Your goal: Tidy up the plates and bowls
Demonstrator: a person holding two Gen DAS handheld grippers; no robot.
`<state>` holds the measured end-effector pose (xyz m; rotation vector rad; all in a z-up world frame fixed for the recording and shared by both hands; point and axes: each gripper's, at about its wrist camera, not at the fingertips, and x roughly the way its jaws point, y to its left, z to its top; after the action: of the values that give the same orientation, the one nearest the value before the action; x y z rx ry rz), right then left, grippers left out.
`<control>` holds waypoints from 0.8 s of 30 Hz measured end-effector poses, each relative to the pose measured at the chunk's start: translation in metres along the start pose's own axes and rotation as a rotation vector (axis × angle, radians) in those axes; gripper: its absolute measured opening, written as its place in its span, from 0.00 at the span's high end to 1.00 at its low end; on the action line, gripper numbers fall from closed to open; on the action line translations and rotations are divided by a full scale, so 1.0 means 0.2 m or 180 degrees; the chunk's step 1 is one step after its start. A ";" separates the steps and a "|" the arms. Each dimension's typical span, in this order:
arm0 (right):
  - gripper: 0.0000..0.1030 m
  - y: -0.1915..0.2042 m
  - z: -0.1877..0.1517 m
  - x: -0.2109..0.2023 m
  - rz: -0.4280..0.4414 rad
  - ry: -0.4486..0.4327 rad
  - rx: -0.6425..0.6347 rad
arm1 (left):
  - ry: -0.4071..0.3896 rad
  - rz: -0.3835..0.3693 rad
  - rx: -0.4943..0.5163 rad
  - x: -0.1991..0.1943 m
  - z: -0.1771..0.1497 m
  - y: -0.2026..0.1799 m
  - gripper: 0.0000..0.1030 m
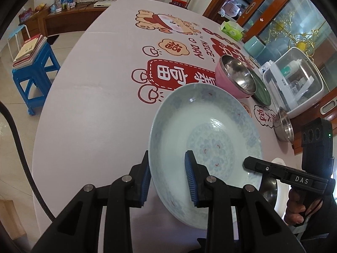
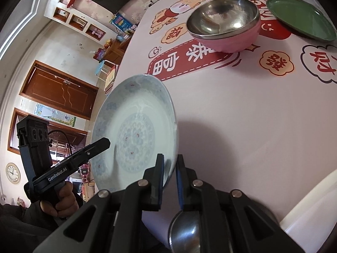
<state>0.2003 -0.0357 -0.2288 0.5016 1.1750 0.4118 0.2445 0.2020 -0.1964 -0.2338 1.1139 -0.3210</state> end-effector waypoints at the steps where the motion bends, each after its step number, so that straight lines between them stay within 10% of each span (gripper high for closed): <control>1: 0.90 0.00 0.00 -0.01 0.0002 -0.0012 -0.0004 | -0.0015 -0.0002 0.0009 -0.01 0.00 0.00 0.72; 24: 0.90 0.05 -0.25 -0.30 0.0000 -0.0483 -0.0033 | -0.0180 -0.0189 0.0452 -0.29 -0.17 -0.19 0.72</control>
<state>0.1317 -0.0539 -0.1923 0.5150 1.0260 0.3732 0.1855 0.1866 -0.1488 -0.1494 1.0250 -0.4422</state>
